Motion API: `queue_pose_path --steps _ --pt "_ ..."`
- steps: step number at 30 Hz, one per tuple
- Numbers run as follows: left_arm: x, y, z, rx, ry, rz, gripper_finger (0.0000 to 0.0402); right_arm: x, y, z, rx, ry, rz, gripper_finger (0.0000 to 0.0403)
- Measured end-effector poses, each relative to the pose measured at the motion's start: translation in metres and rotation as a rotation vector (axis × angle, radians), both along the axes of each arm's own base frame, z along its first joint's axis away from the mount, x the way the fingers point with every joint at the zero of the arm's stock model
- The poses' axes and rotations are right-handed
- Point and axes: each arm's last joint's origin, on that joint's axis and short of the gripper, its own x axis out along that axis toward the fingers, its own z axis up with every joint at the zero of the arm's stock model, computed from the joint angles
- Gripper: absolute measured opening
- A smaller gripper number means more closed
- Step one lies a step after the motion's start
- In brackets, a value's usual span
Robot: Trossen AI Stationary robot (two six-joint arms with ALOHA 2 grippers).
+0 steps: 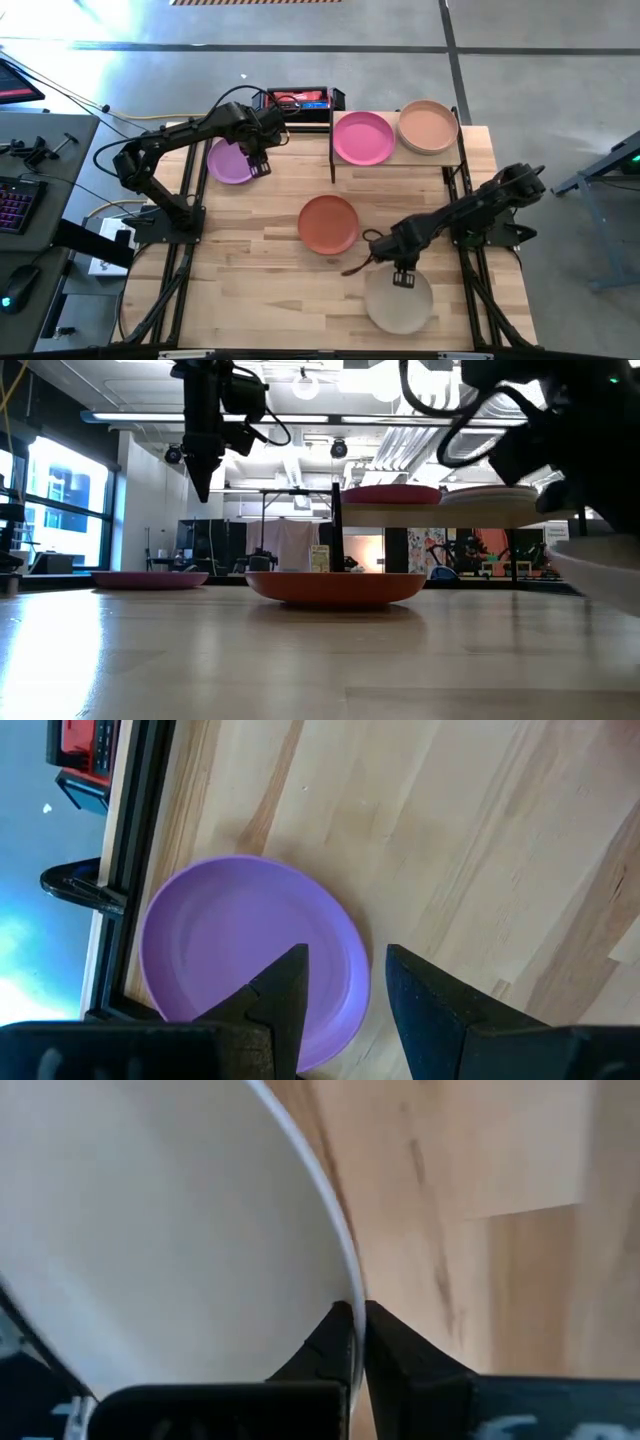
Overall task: Place and stack plates onto a shelf
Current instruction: Stack the gray plate on top of the pink plate on the shelf
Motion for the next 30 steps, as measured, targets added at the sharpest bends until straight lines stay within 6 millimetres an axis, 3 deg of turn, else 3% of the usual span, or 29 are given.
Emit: queue_pose_path --steps 12,30 --pt "0.000 0.000 0.000 0.000 0.000 0.000 0.0126 -0.010 -0.051 0.046 0.033 -0.151 -0.215 0.0000" --pt "0.001 0.000 0.000 0.004 -0.006 0.001 0.0126 -0.017 -0.136 0.094 0.121 -0.492 -0.802 0.0000"
